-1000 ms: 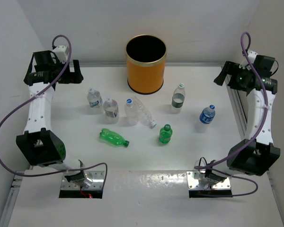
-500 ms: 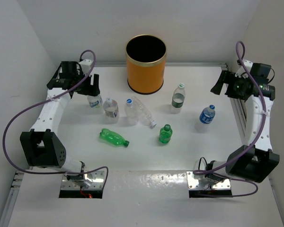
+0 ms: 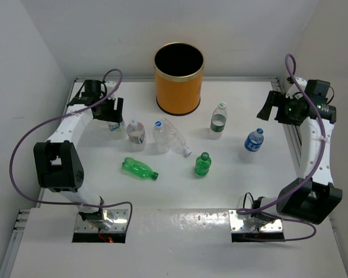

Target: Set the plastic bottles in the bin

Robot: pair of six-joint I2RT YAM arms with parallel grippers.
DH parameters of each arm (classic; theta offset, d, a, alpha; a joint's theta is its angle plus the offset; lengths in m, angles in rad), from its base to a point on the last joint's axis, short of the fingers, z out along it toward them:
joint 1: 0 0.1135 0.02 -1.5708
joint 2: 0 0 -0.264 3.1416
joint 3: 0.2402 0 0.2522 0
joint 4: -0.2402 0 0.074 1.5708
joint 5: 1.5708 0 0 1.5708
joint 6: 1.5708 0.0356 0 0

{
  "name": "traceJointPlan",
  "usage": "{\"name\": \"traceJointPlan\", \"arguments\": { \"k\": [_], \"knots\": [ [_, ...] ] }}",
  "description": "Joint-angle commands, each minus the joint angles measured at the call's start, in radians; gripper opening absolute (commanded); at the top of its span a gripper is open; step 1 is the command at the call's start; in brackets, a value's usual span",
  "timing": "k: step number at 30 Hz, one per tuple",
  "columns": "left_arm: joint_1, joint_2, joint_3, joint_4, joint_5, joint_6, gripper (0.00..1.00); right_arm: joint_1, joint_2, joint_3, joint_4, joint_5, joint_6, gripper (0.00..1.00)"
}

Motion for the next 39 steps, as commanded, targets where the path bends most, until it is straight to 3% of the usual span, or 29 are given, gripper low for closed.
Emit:
{"name": "traceJointPlan", "arguments": {
  "k": [1, 5, 6, 9, 12, 16, 21, 26, 39],
  "knots": [
    [-0.006, 0.017, -0.005, 0.025, -0.001, -0.001, 0.8, 0.001, -0.024, 0.01, -0.003, -0.023, -0.027, 1.0],
    [-0.006, 0.036, -0.005, 0.034, -0.001, 0.008, 0.69, 0.003, -0.028, 0.002, -0.011, -0.02, -0.036, 1.0],
    [-0.006, 0.036, 0.007, 0.034, 0.009, 0.008, 0.59, 0.004, -0.031, 0.005, -0.015, -0.02, -0.037, 1.0],
    [0.003, 0.045, 0.07, 0.034, 0.032, 0.029, 0.43, 0.003, -0.036, 0.011, -0.061, -0.032, -0.11, 1.0],
    [0.003, 0.023, 0.217, 0.016, 0.073, 0.063, 0.38, 0.003, -0.053, 0.016, -0.123, -0.048, -0.172, 1.0],
    [0.013, 0.057, 0.584, 0.005, 0.179, 0.042, 0.37, -0.006, -0.134, -0.027, -0.112, -0.098, -0.215, 1.0],
    [-0.053, 0.193, 0.897, 0.063, 0.297, -0.055, 0.37, 0.006, -0.202, -0.105, -0.127, -0.183, -0.252, 1.0],
    [-0.162, 0.249, 0.963, 0.218, 0.319, -0.101, 0.37, 0.021, -0.243, -0.134, -0.106, -0.166, -0.28, 1.0],
    [-0.368, 0.499, 1.049, 0.272, 0.15, -0.008, 0.38, 0.046, -0.225, -0.139, -0.104, -0.059, -0.335, 1.0]
  ]
}}
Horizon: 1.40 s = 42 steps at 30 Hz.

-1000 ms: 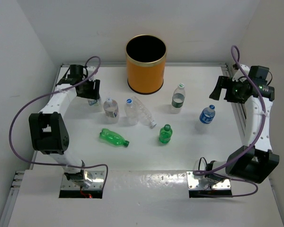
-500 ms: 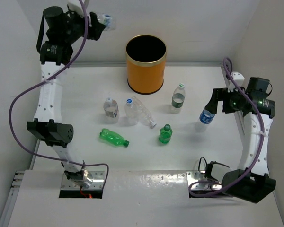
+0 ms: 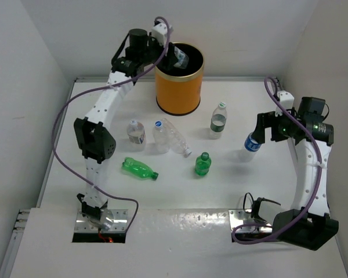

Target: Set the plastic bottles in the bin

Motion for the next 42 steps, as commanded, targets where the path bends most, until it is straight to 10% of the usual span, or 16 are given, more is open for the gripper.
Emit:
{"name": "traceJointPlan", "arguments": {
  "k": [1, 5, 9, 28, 35, 42],
  "knots": [
    [-0.022, 0.0, 0.041, 0.063, -0.053, 0.041, 0.38, 0.006, 0.003, 0.013, 0.019, 0.028, -0.02, 1.0],
    [-0.044, 0.038, 0.015, 0.063, -0.088, 0.084, 0.41, 0.026, 0.016, 0.002, 0.013, 0.038, -0.017, 1.0],
    [-0.044, 0.06, 0.015, 0.098, -0.217, 0.046, 1.0, 0.041, 0.034, -0.027, 0.045, 0.056, 0.001, 1.0],
    [-0.027, -0.178, -0.086, 0.139, -0.263, 0.021, 1.0, 0.076, 0.141, -0.203, 0.36, 0.156, 0.061, 0.94],
    [0.083, -0.332, -0.261, 0.023, -0.386, 0.004, 1.0, 0.112, 0.184, -0.232, 0.389, 0.151, 0.03, 0.61],
    [0.471, -0.466, -0.484, -0.074, 0.127, -0.162, 1.0, 0.151, 0.227, 0.038, 0.21, 0.117, 0.079, 0.03]
  ]
}}
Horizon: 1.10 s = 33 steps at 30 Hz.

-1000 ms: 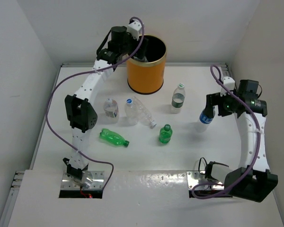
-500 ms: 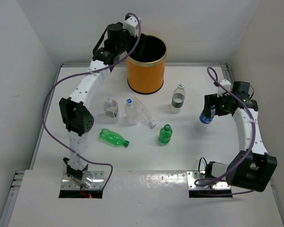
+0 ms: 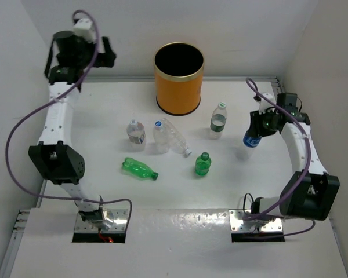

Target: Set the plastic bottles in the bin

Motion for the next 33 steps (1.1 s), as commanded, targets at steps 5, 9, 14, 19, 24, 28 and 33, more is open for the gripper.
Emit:
{"name": "traceJointPlan", "arguments": {
  "k": [5, 9, 14, 19, 24, 28, 33],
  "knots": [
    [0.263, -0.217, -0.38, -0.077, 0.537, 0.081, 0.97, 0.085, 0.039, 0.425, -0.006, -0.027, 0.188, 0.0],
    [0.225, -0.329, -0.514, -0.193, 0.522, 0.3, 0.96, 0.17, 0.156, 0.756, 0.13, -0.021, 0.356, 0.0],
    [0.174, -0.455, -0.658, -0.238, 0.449, 0.45, 0.96, 0.32, 0.301, 0.915, 0.342, 0.017, 0.44, 0.0],
    [0.138, -0.535, -0.755, -0.247, 0.421, 0.483, 0.99, 0.423, 0.486, 1.104, 0.428, 0.092, 0.445, 0.0],
    [0.07, -0.575, -0.82, -0.247, 0.354, 0.483, 0.99, 0.514, 0.655, 1.211, 0.478, 0.235, 0.399, 0.0],
    [0.026, -0.586, -0.847, -0.247, 0.331, 0.483, 0.99, 0.539, 0.722, 1.194, 0.546, 0.312, 0.366, 0.01],
    [-0.005, -0.563, -0.887, -0.186, 0.304, 0.43, 0.99, 0.553, 0.748, 1.181, 0.551, 0.303, 0.371, 0.65]
  ]
}}
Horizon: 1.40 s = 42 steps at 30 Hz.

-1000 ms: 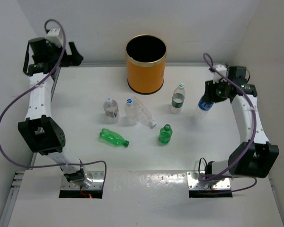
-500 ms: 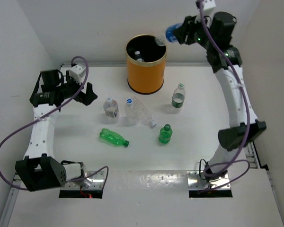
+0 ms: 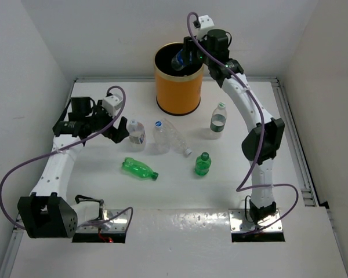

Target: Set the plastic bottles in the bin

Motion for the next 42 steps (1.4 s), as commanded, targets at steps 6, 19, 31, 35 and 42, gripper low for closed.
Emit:
{"name": "traceJointPlan", "arguments": {
  "k": [6, 19, 31, 35, 42],
  "knots": [
    [-0.071, 0.075, -0.039, 0.186, -0.094, -0.085, 0.99, 0.007, -0.098, -0.031, 0.065, 0.003, -0.012, 0.81],
    [-0.137, 0.219, -0.049, 0.283, -0.083, -0.131, 0.98, -0.093, -0.396, -0.342, -0.05, -0.055, -0.041, 0.88],
    [-0.147, 0.328, -0.041, 0.335, -0.117, -0.152, 0.7, -0.216, -0.608, -0.581, -0.245, -0.116, -0.11, 0.98],
    [-0.093, 0.319, 0.052, 0.326, -0.102, -0.17, 0.37, -0.26, -0.681, -0.651, -0.383, -0.217, -0.158, 1.0],
    [-0.047, 0.33, 0.413, 0.384, 0.002, -0.306, 0.17, -0.306, -0.855, -0.885, -0.42, -0.23, -0.17, 1.0]
  ]
}}
